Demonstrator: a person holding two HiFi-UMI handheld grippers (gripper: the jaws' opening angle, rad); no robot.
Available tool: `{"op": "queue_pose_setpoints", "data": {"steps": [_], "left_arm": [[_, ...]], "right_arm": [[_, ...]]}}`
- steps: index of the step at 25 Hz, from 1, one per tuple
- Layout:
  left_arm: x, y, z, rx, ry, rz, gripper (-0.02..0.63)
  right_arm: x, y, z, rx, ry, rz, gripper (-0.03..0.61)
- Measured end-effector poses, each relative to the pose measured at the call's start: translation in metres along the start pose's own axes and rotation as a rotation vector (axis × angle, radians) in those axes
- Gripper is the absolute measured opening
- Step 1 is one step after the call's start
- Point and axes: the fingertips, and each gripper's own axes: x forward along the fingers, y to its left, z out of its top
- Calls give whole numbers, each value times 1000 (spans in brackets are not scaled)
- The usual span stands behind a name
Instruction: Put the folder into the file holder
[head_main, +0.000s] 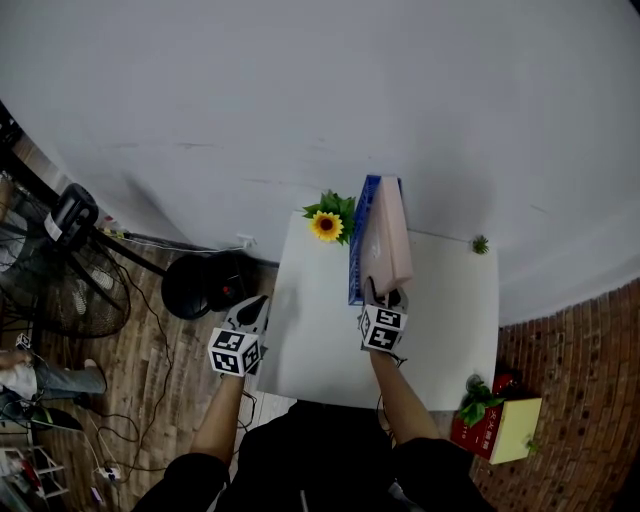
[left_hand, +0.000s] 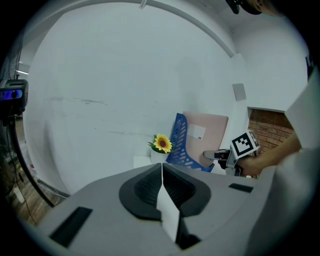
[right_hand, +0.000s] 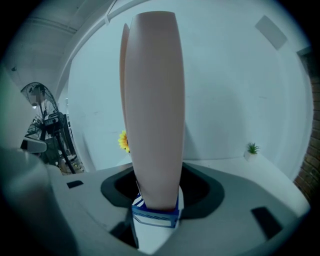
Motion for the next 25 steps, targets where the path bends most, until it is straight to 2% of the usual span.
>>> {"op": "queue_pose_setpoints", "data": {"steps": [12, 17, 22, 25], "left_arm": [[-4, -15, 1, 17, -8, -31, 26], [-8, -25, 2, 30, -11, -49, 26], [-11, -36, 4, 30, -25, -70, 26], [-12, -43, 6, 40, -31, -85, 26]], "right_arm": [[-26, 1, -14, 21, -7, 47, 236], [-44, 2, -21, -9, 4, 66, 236], [-74, 4, -18, -27, -29, 89, 236], [-93, 6, -13, -31, -56, 109, 197]]}}
